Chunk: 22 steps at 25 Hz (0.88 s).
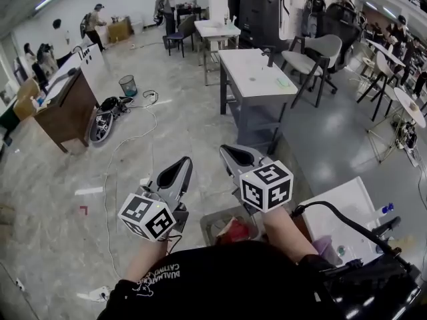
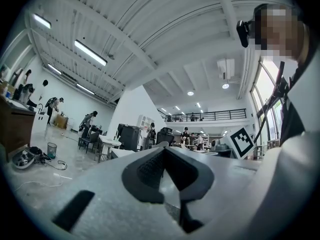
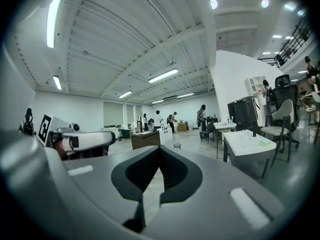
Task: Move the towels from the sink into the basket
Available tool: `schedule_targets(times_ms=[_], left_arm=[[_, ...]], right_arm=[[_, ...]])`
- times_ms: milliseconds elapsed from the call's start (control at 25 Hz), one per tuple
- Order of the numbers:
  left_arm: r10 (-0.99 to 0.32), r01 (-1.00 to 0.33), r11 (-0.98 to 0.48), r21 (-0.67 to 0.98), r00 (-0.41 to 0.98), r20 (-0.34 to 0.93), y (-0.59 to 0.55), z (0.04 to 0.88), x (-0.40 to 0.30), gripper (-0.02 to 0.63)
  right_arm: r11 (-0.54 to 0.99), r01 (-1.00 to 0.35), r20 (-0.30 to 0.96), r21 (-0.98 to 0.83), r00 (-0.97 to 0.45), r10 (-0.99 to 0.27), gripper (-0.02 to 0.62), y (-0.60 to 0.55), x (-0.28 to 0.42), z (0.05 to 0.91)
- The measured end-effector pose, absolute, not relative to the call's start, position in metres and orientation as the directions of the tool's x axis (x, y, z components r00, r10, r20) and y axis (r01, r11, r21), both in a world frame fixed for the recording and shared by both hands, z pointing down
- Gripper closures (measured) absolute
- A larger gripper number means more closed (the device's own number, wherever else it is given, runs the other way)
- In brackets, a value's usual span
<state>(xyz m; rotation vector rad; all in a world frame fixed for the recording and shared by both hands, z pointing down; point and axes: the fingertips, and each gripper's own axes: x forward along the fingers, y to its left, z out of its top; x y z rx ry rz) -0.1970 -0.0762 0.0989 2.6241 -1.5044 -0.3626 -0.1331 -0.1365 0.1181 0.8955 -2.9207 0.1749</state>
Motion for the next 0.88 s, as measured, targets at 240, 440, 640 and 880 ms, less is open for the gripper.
schedule_targets(times_ms=[240, 440, 640, 880], left_arm=[[-0.839, -0.813, -0.544, 0.205, 0.522, -0.155, -0.057, 0.099, -0.221, 0.603], [-0.791, -0.762, -0.612, 0.212, 0.588, -0.169, -0.048, 0.097, -0.215, 0.603], [-0.743, -0.710, -0.670, 0.218, 0.644, -0.184, -0.033, 0.101, -0.210, 0.602], [-0.631, -0.586, -0.771, 0.249, 0.755, -0.178, -0.009, 0.121, -0.177, 0.603]], right_arm=[[0.801, -0.594, 0.110, -0.081, -0.804, -0.585, 0.591, -0.113, -0.155, 0.116], [0.751, -0.658, 0.123, -0.048, -0.750, -0.650, 0.591, -0.096, -0.147, 0.116], [0.705, -0.709, 0.131, -0.033, -0.702, -0.700, 0.591, -0.077, -0.137, 0.117], [0.602, -0.799, 0.176, -0.020, -0.595, -0.784, 0.591, -0.039, -0.102, 0.137]])
